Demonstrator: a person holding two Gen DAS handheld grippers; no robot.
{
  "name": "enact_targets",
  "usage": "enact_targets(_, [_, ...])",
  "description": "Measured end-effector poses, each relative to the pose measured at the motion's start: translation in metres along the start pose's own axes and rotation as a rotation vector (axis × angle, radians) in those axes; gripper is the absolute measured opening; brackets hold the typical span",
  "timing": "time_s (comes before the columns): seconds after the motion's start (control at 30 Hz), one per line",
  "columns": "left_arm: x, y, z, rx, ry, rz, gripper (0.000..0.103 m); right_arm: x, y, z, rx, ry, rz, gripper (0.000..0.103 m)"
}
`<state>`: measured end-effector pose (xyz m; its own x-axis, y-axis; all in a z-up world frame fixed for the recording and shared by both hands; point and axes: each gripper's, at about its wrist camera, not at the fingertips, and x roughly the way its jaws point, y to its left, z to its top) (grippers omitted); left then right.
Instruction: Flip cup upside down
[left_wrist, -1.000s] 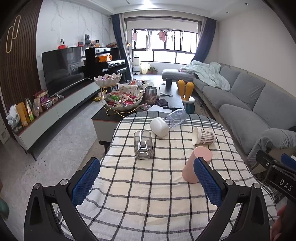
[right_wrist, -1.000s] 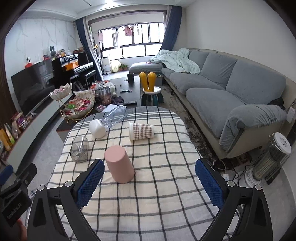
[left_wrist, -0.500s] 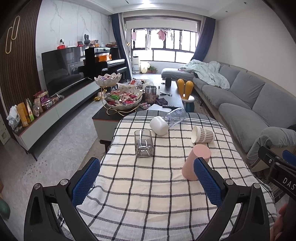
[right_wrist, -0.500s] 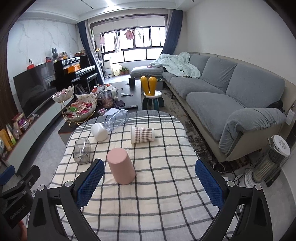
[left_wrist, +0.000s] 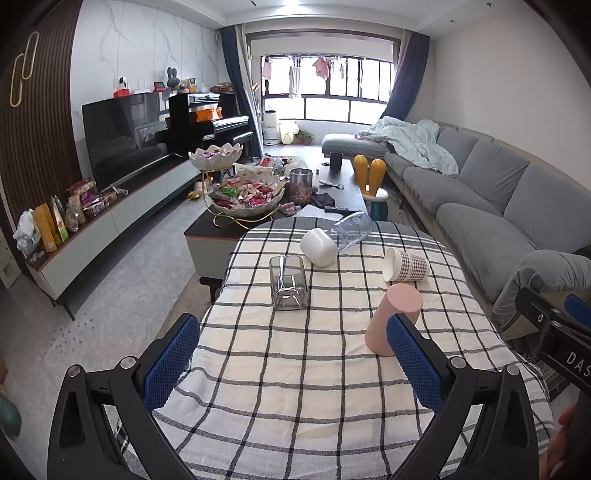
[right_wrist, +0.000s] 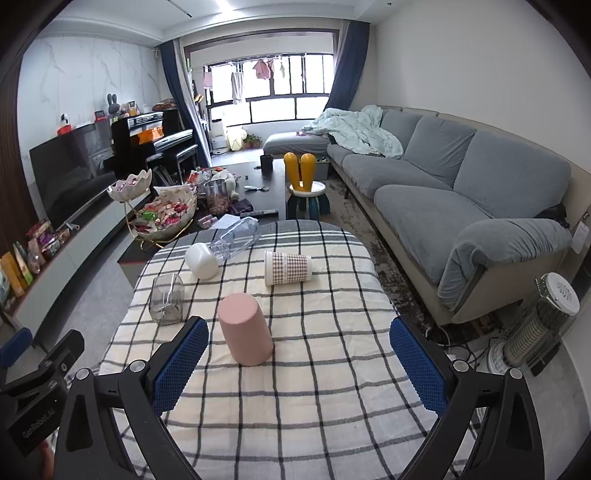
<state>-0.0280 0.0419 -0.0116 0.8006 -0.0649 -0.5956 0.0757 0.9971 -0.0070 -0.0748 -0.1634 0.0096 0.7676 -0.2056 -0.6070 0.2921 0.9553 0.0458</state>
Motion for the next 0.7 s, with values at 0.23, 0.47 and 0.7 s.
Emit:
enact_targets(0.23, [0.0001, -0.0002, 0.0001, 0.001, 0.0, 0.0, 0.103, -0.0009, 0.0019, -0.0002, -0.002, -0.001, 0.0, 0.099])
enact_targets(0.47, [0.0007, 0.0005, -0.0011, 0.001, 0.003, -0.003, 0.103, -0.0013, 0.0024, 0.0, -0.002, 0.0, -0.001, 0.099])
enact_targets(0.7, [0.0024, 0.002, -0.0022, 0.002, 0.006, -0.005, 0.103, -0.0006, 0.0023, -0.0003, -0.003, 0.001, 0.0, 0.099])
